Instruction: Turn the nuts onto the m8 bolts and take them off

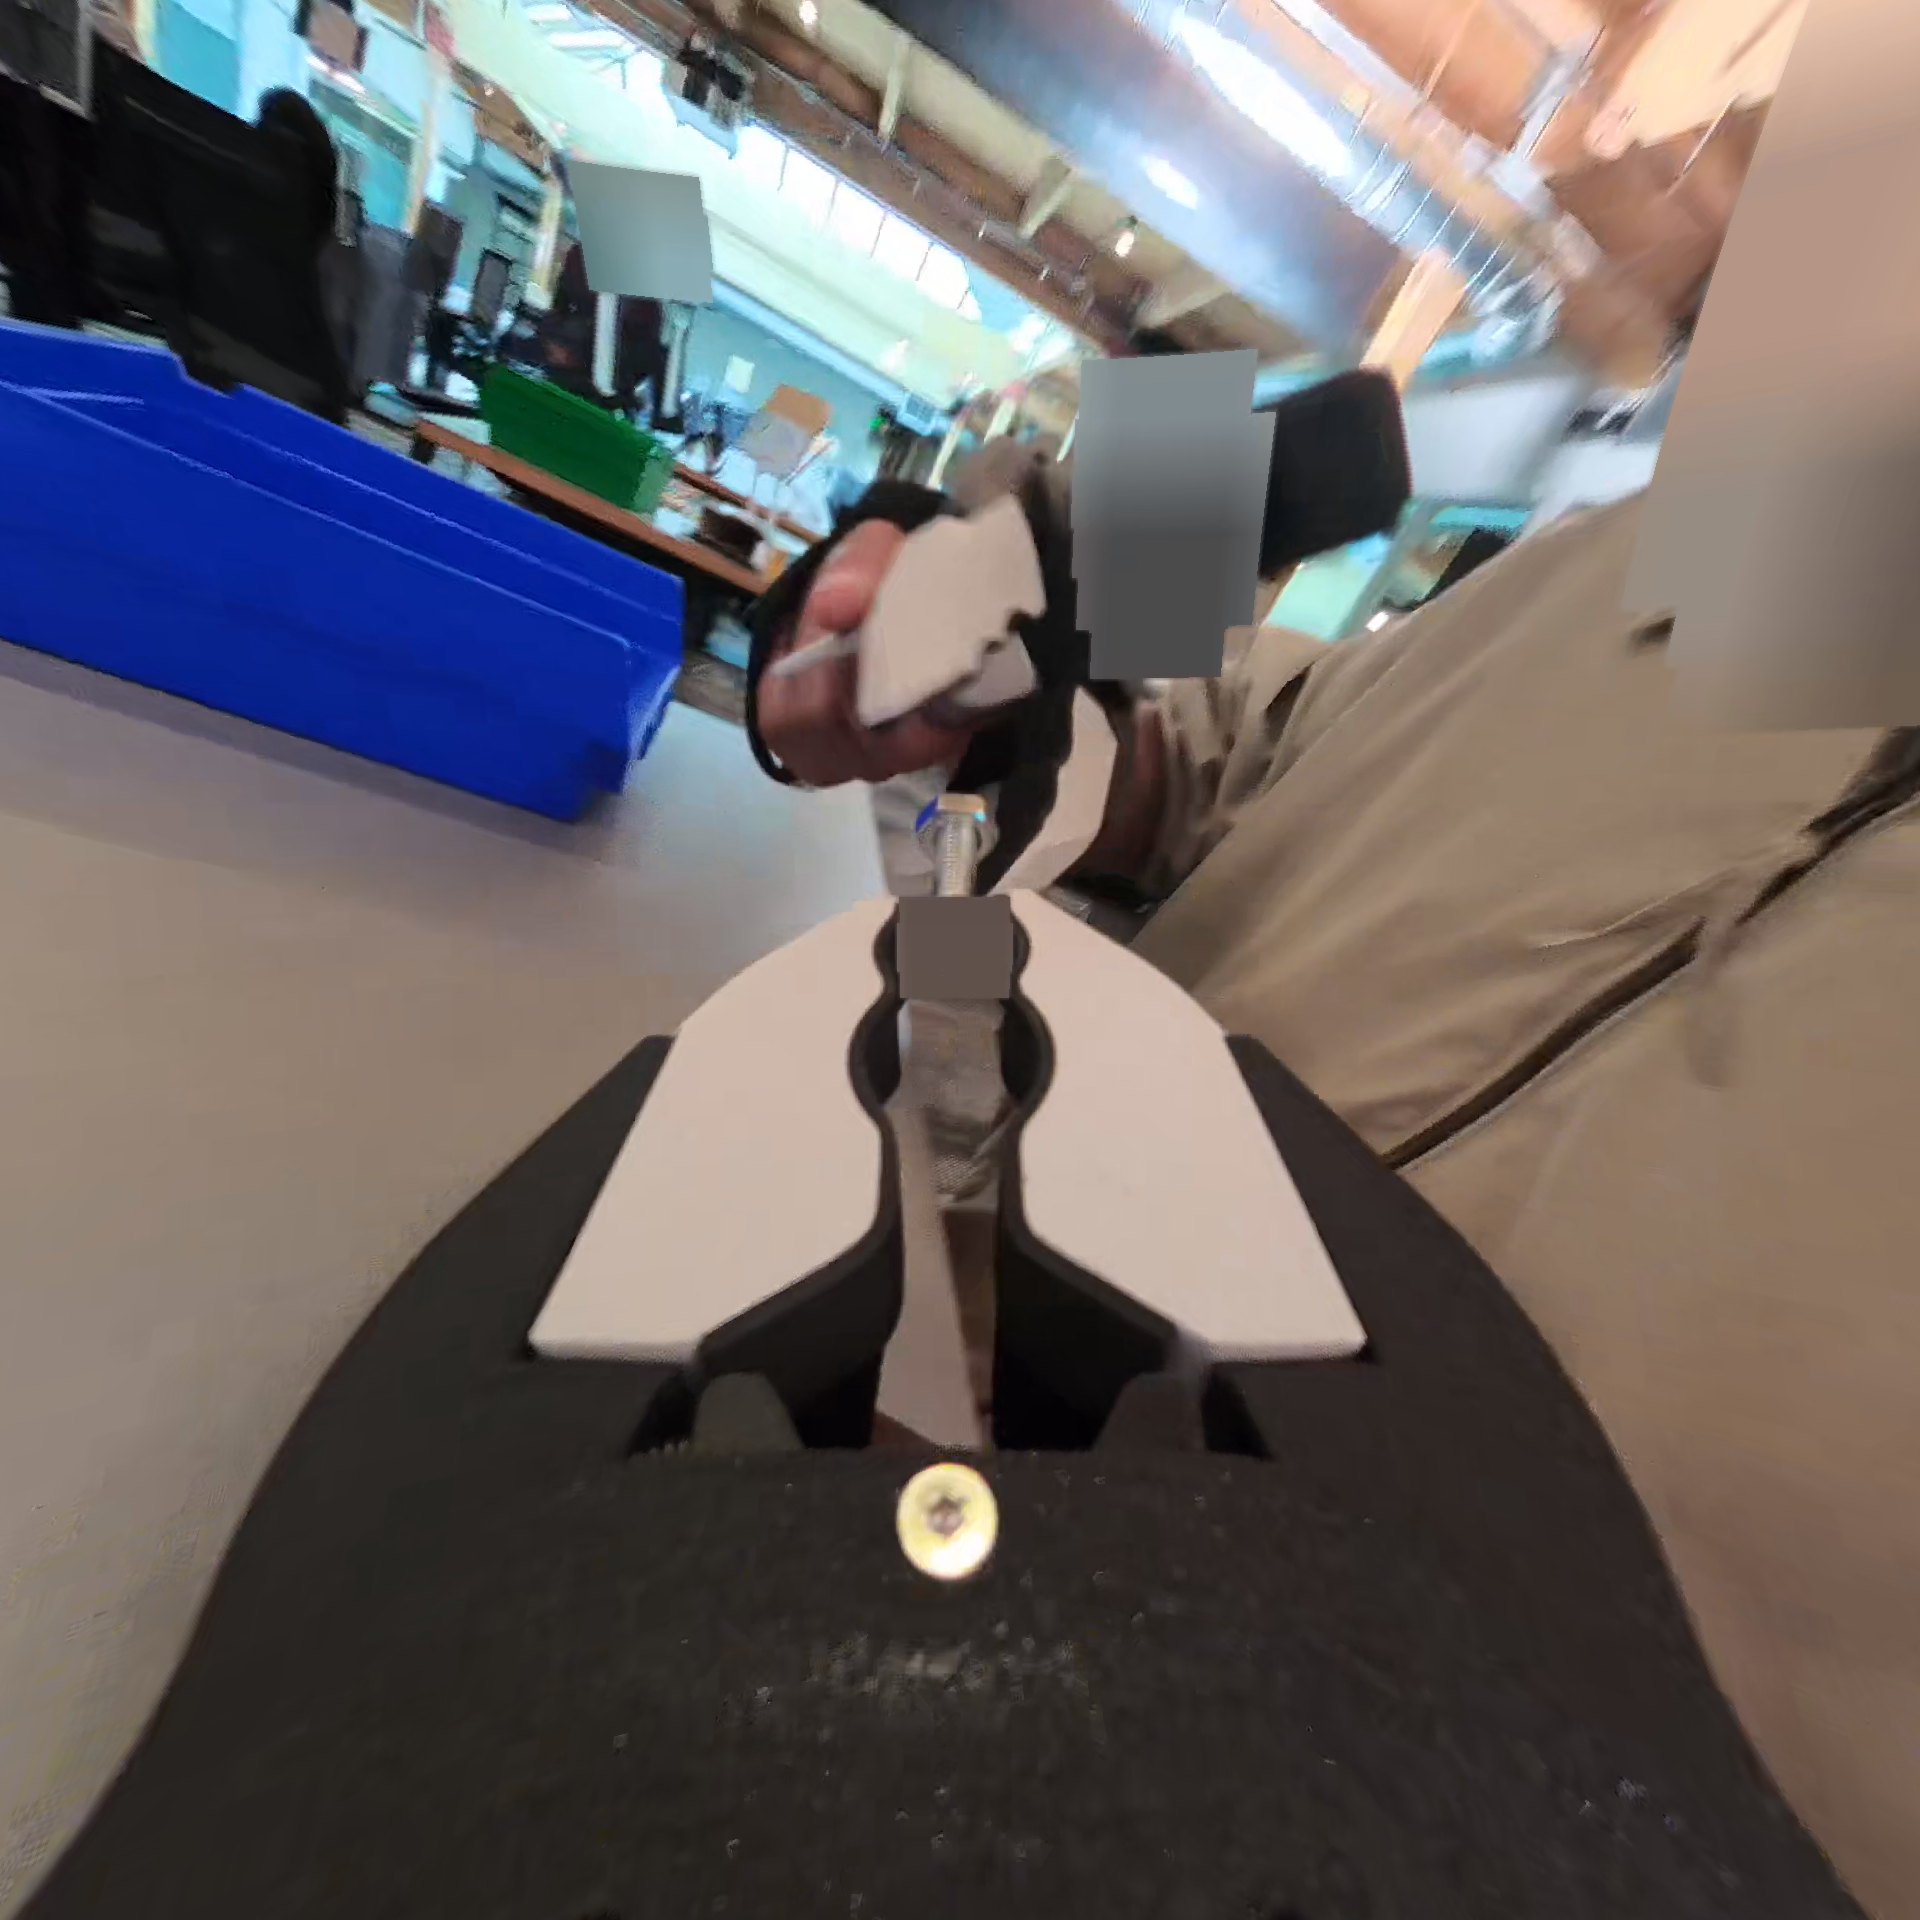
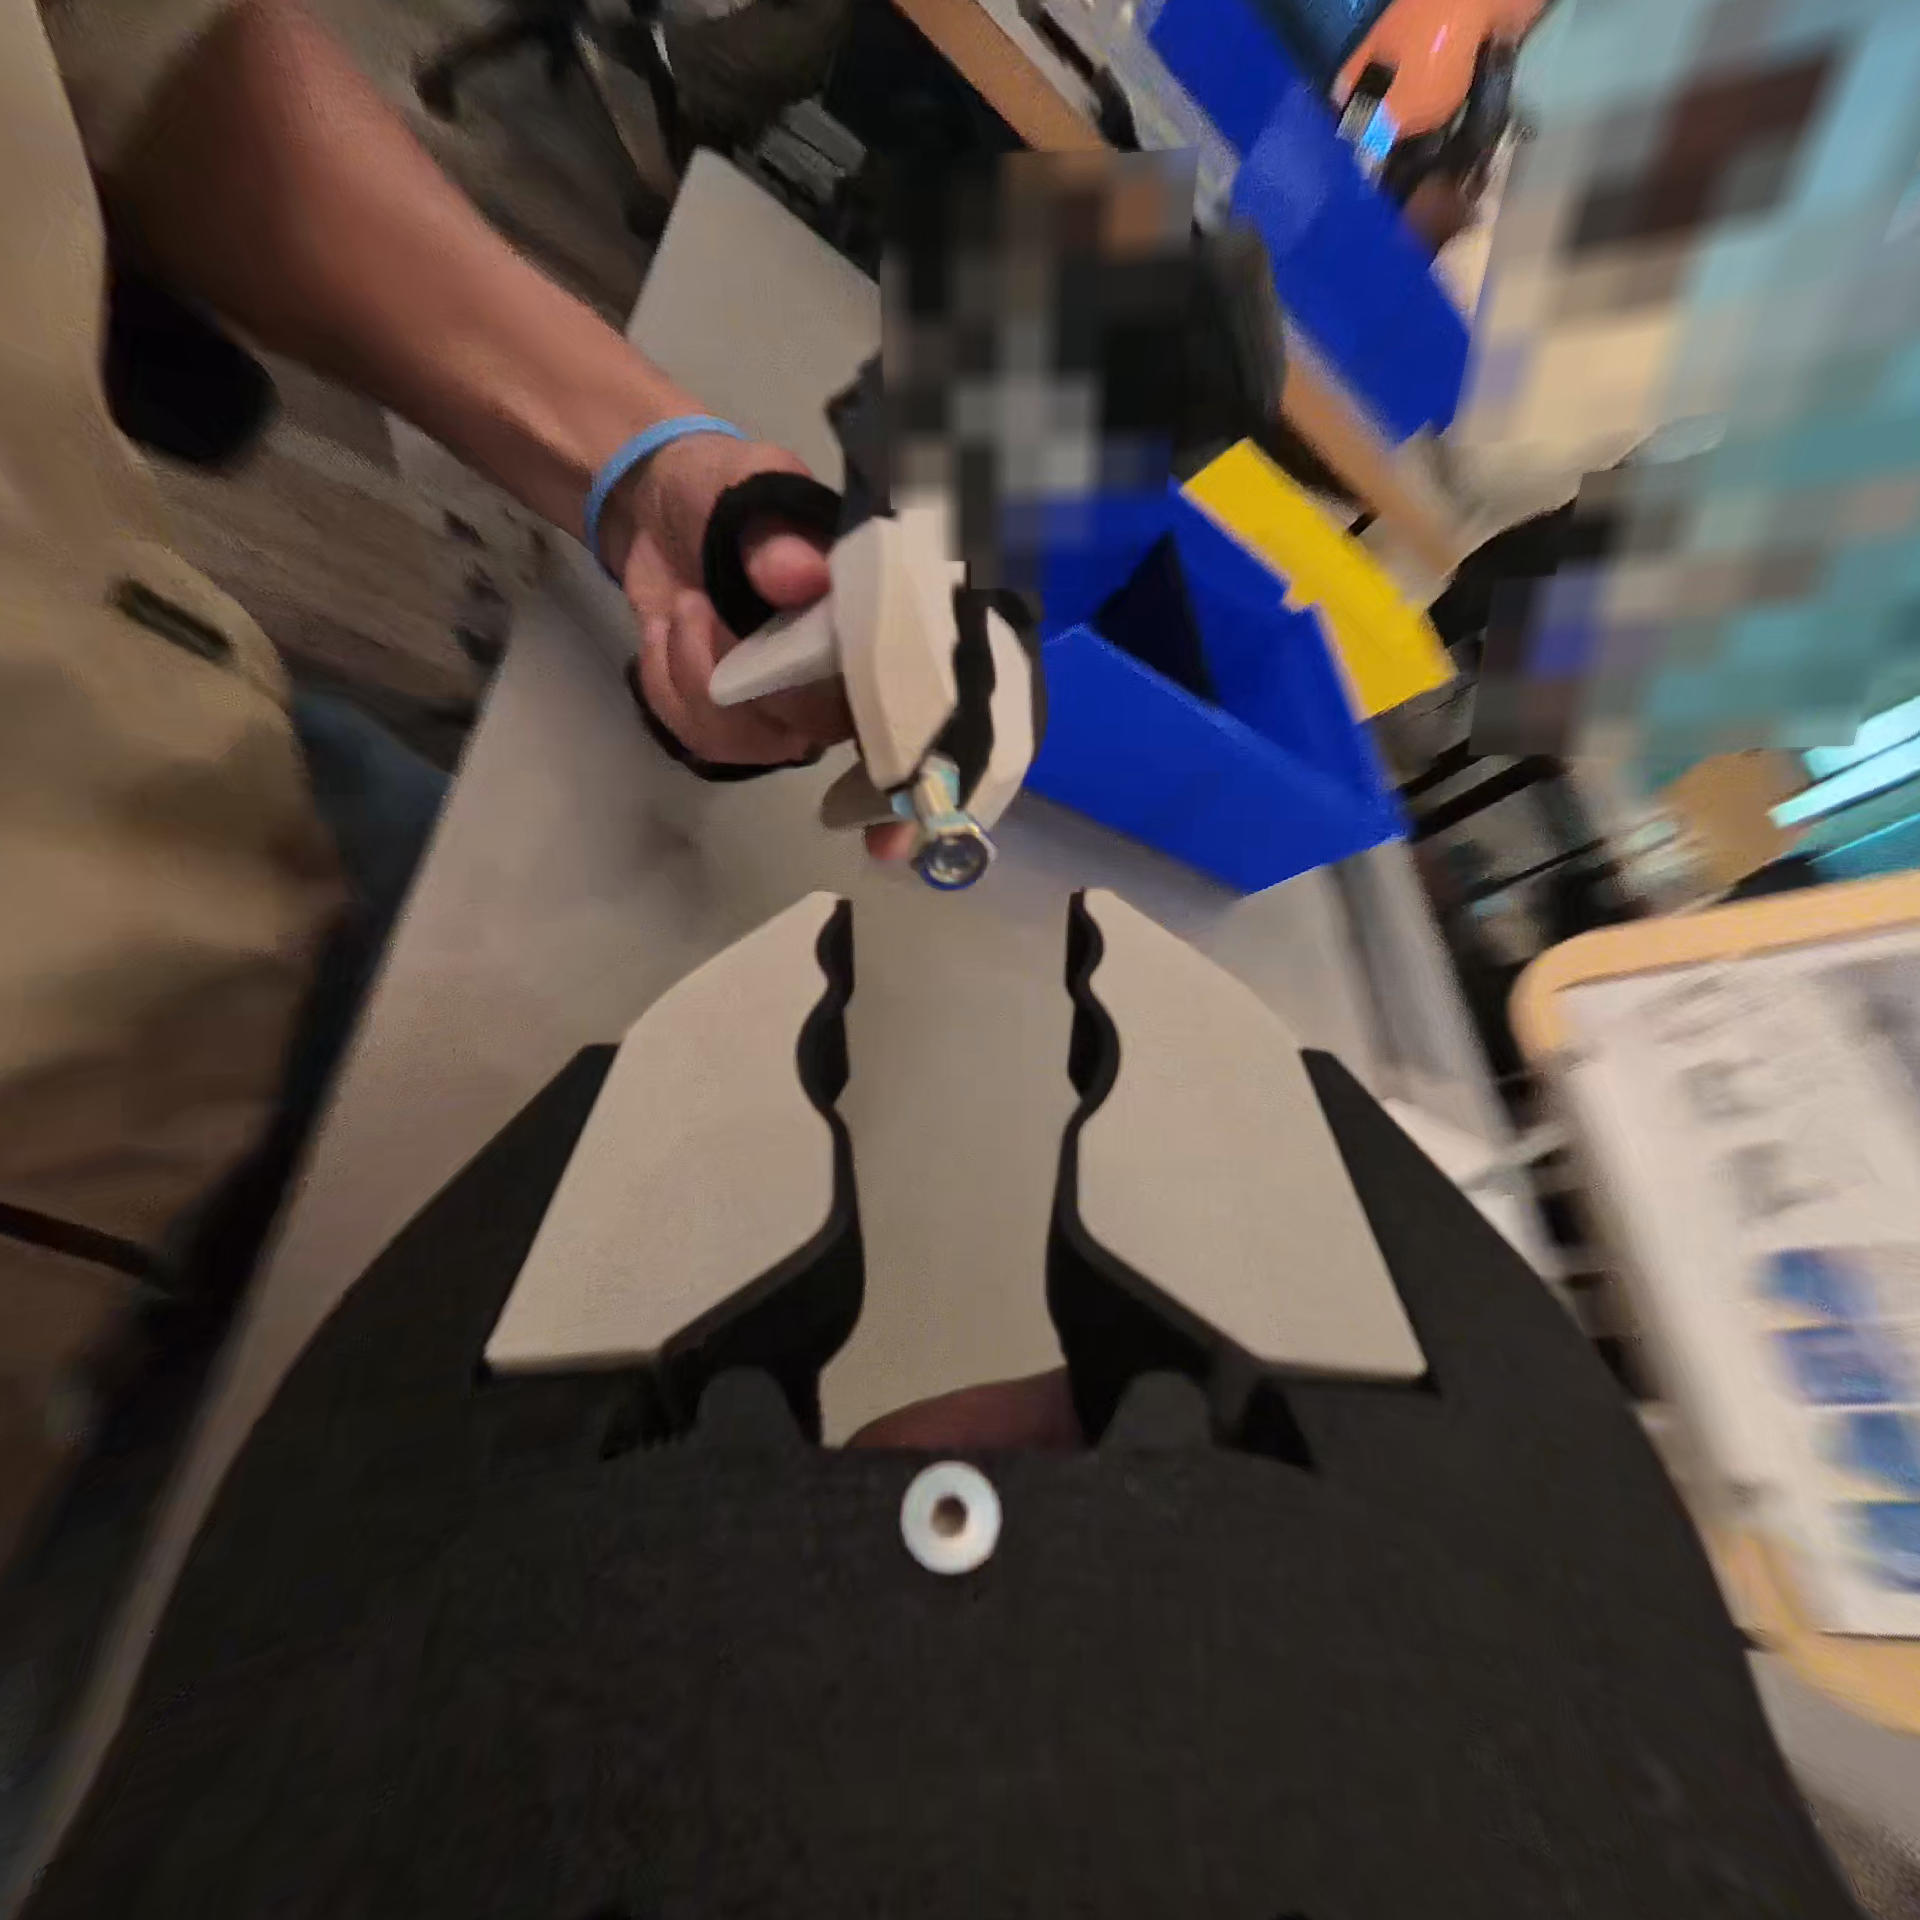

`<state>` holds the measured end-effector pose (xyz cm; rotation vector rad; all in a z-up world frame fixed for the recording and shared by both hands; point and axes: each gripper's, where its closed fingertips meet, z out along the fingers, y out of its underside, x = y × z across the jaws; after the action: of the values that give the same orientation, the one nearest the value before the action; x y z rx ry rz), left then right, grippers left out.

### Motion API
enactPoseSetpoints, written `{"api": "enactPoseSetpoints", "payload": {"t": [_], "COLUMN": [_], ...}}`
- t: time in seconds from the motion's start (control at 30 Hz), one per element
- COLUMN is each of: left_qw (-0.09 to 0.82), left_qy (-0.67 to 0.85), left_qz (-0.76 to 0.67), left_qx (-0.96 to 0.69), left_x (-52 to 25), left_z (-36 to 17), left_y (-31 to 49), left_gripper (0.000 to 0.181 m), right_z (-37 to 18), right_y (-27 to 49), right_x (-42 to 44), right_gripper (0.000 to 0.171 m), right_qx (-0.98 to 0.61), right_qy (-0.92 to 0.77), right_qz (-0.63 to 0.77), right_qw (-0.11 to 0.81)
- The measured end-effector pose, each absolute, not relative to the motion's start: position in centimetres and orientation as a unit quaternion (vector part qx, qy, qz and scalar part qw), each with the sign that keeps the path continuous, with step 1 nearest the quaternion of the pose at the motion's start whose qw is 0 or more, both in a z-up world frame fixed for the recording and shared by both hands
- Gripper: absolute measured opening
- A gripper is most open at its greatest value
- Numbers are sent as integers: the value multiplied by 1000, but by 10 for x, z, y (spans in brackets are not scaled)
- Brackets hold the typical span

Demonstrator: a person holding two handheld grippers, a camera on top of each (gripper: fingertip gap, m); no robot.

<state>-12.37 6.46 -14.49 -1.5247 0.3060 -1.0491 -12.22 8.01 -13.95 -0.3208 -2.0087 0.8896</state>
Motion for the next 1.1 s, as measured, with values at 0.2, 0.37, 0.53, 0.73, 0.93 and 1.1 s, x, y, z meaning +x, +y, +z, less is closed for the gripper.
{"api": "enactPoseSetpoints", "payload": {"t": [0.2,0.37,0.53,0.73,0.93,1.1], "left_qw": [513,520,558,586,595,570], "left_qy": [134,158,218,285,239,163], "left_qz": [-564,-521,-355,-140,-223,-411], "left_qx": [-633,-658,-718,-746,-734,-692], "left_x": [-108,-107,-111,-115,-115,-118], "left_z": [-156,-161,-172,-177,-169,-161], "left_y": [61,63,71,77,72,67], "left_gripper": [14,14,14,15,14,14], "right_z": [-147,-154,-163,-172,-168,-160], "right_y": [68,68,73,73,74,86], "right_x": [-119,-117,-118,-113,-113,-120], "right_gripper": [28,15,15,15,34,47], "right_qx": [-12,-54,-215,-392,-352,-219], "right_qy": [-815,-843,-840,-749,-766,-826], "right_qz": [275,313,418,533,528,382], "right_qw": [510,434,271,31,102,351]}}
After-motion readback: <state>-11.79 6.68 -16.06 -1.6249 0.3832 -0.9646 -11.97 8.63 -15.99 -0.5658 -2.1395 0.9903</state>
